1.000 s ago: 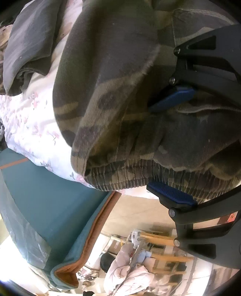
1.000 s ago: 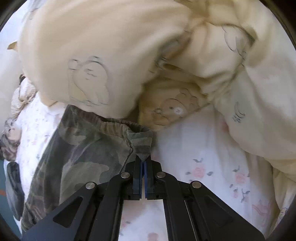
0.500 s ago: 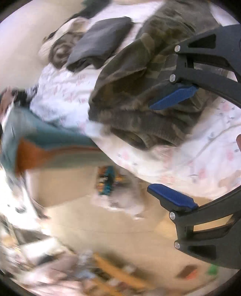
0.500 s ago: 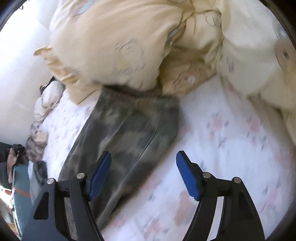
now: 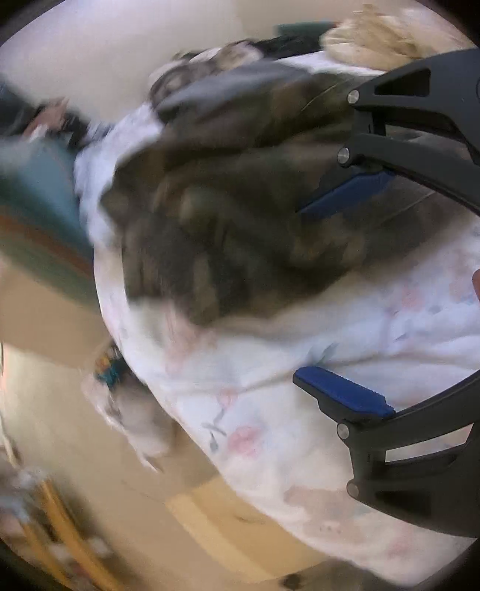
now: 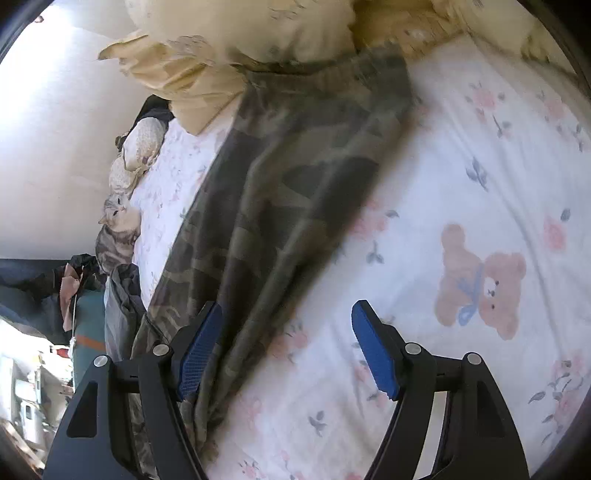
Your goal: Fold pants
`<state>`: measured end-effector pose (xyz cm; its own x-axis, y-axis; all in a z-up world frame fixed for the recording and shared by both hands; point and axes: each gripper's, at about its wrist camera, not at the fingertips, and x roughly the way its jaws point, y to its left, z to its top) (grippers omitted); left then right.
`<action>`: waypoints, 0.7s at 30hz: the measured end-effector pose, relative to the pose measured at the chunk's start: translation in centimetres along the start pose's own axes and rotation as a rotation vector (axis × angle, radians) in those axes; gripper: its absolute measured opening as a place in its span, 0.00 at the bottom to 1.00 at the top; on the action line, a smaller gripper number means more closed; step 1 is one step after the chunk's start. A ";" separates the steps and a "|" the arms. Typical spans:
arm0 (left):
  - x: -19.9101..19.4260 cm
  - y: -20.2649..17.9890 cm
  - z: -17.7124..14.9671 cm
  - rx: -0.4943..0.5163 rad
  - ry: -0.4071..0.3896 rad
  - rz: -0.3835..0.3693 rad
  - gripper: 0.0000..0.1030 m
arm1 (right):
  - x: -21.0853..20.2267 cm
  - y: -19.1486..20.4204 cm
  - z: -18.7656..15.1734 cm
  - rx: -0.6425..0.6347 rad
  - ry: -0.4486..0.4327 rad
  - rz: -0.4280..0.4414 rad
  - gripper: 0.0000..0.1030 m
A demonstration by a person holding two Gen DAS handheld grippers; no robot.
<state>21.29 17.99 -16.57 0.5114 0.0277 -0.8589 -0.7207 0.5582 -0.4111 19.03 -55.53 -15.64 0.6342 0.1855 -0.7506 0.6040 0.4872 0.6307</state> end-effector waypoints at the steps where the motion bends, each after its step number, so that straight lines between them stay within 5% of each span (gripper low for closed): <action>1: 0.9 0.2 0.5 -0.007 0.001 -0.014 0.76 | 0.0 -0.5 0.2 -0.001 0.000 0.011 0.73; 5: 1.8 -1.9 1.8 0.116 -0.058 0.044 0.77 | 0.8 -2.6 1.7 0.066 -0.018 0.038 0.74; 11: 3.5 -2.7 3.5 0.136 -0.077 0.057 0.79 | 2.8 -3.4 5.5 0.089 -0.078 0.063 0.75; 14: 3.6 -3.8 3.9 0.168 -0.102 0.027 0.61 | 4.0 -2.9 6.8 0.075 -0.099 0.064 0.75; 16: 3.4 -4.9 3.8 0.226 -0.126 0.061 0.54 | 4.5 -2.2 7.6 0.032 -0.119 0.040 0.64; 18: 3.6 -5.3 4.0 0.255 -0.137 0.091 0.35 | 5.2 -1.6 8.3 -0.018 -0.108 -0.059 0.07; 21: 3.3 -5.5 4.6 0.267 -0.130 0.105 0.19 | 5.1 -0.1 8.4 -0.098 -0.123 -0.153 0.05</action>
<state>29.07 18.77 -15.70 0.5088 0.1930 -0.8390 -0.6330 0.7444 -0.2127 26.30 -61.82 -17.91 0.5963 0.0006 -0.8028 0.6519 0.5832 0.4846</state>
